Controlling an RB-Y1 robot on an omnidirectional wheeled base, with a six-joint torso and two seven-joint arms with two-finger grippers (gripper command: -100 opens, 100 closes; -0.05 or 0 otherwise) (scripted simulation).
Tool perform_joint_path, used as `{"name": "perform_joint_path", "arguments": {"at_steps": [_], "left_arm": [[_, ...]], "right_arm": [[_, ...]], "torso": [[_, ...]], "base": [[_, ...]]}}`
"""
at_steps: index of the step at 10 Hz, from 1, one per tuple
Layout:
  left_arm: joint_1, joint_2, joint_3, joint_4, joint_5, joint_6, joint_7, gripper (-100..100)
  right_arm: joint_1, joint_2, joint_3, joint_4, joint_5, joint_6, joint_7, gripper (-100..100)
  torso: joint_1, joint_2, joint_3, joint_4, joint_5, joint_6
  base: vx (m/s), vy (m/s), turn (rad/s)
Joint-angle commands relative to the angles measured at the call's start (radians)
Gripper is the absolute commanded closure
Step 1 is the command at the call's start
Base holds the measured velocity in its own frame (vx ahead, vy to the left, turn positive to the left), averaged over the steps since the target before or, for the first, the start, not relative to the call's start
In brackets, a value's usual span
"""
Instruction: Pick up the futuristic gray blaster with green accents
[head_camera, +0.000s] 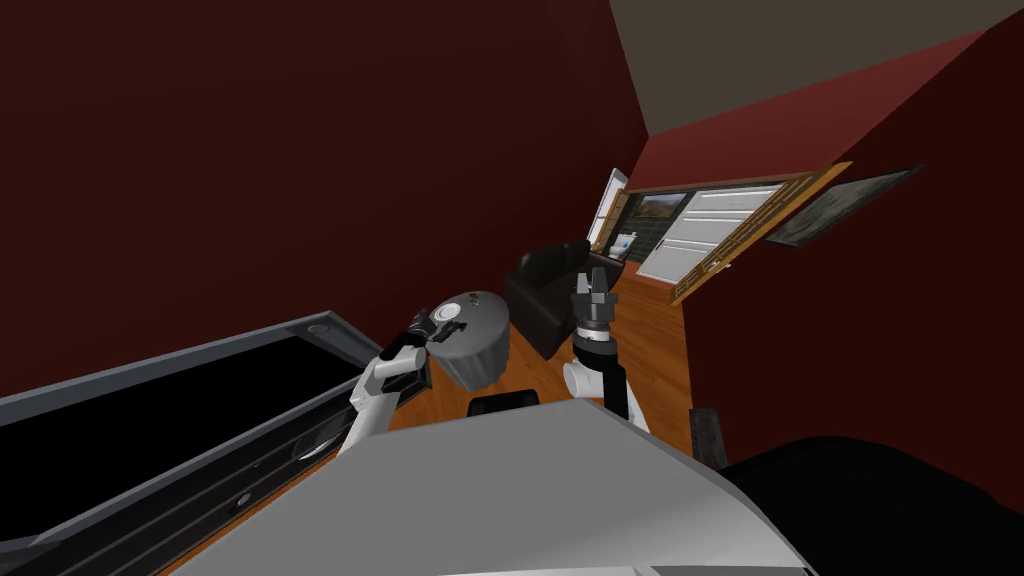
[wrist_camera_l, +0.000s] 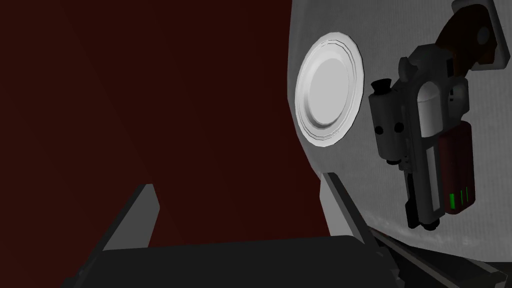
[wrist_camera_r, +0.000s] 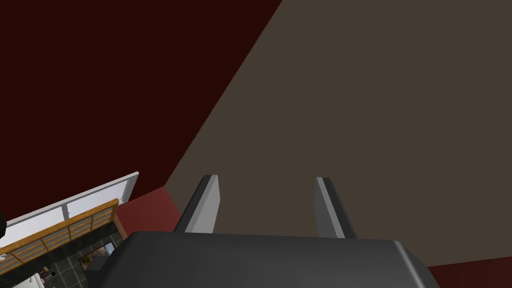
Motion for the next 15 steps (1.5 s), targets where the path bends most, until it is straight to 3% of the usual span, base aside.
{"name": "perform_joint_path", "arguments": {"at_steps": [1,3,4,6,10,15], "left_arm": [[-0.029,0.008,0.015,0.042,0.017,0.05,0.035,-100],[-0.051,0.013,0.026,0.071,0.026,0.099,0.056,-100],[-0.051,0.013,0.026,0.071,0.026,0.099,0.056,-100],[-0.092,0.024,0.046,0.126,0.045,0.165,0.097,-100],[-0.131,0.034,0.064,0.179,0.062,0.239,0.135,-100],[-0.207,0.057,0.101,0.286,0.097,0.375,0.211,-100]], "right_arm": [[0.0,0.0,0.0,0.0,0.0,0.0,0.0,0],[0.0,0.0,0.0,0.0,0.0,0.0,0.0,0],[0.0,0.0,0.0,0.0,0.0,0.0,0.0,0],[0.0,0.0,0.0,0.0,0.0,0.0,0.0,0],[0.0,0.0,0.0,0.0,0.0,0.0,0.0,0],[0.0,0.0,0.0,0.0,0.0,0.0,0.0,0]], "torso": [[0.0,0.0,0.0,0.0,0.0,0.0],[0.001,0.0,0.0,0.0,0.0,0.0],[0.0,0.0,0.0,0.0,0.0,0.0],[0.0,0.0,0.0,0.0,0.0,0.0],[0.0,0.0,0.0,0.0,0.0,0.0],[0.001,0.0,0.0,0.0,0.0,0.0]], "base": [[-0.009,0.031,-0.166],[-0.009,0.027,-0.076],[-0.011,0.017,-0.05],[-0.016,0.023,-0.118],[-0.012,0.024,-0.077],[-0.013,0.025,-0.099]]}}
